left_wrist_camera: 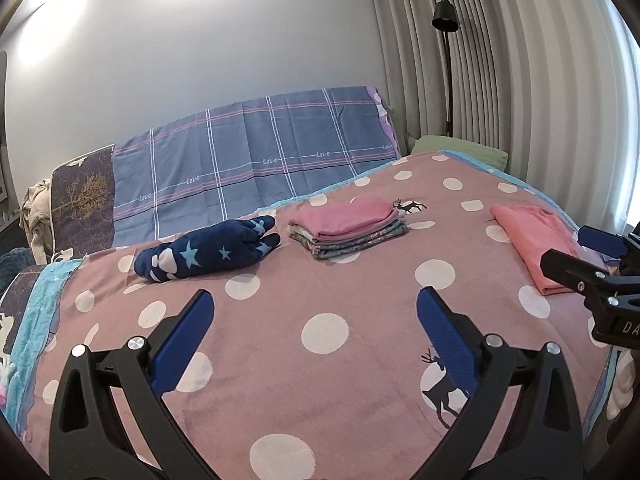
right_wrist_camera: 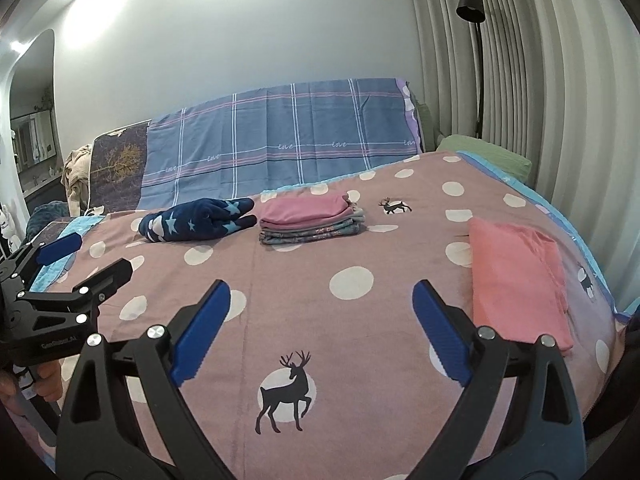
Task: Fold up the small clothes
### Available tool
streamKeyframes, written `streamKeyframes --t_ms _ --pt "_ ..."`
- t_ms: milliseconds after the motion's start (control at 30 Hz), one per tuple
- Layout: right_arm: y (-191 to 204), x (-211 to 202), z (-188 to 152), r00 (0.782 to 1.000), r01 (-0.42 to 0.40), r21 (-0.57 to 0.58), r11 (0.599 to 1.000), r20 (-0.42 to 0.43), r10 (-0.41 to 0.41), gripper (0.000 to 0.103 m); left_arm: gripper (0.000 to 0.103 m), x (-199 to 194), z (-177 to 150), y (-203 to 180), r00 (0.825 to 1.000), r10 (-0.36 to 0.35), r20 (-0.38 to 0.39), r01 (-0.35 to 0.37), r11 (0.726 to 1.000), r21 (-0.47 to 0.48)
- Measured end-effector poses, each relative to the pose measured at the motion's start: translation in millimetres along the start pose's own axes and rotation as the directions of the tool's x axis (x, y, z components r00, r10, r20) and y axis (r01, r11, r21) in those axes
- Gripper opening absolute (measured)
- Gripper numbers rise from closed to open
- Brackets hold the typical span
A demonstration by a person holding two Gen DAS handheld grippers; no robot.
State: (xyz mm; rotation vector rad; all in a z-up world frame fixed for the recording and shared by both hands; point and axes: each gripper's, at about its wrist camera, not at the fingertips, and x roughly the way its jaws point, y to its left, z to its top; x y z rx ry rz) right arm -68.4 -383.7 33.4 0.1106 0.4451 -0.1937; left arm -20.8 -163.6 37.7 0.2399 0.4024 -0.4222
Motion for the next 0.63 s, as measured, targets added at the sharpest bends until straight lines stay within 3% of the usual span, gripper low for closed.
streamKeyframes --t_ms 200,633 --pt "-2.0 -2.0 1.5 1.0 0.0 -0.006 1.0 0.006 0.0 0.094 0.102 -1.6 0.4 -1.8 1.0 0.029 -0.006 -0.029 1.0 -0.001" --pt "-4.8 8.7 -5.6 1.0 -0.004 0.004 1.0 -0.03 0.004 0.095 0.102 3.2 -4.3 -5.2 0.999 0.013 -0.03 -0.012 1.0 0.01"
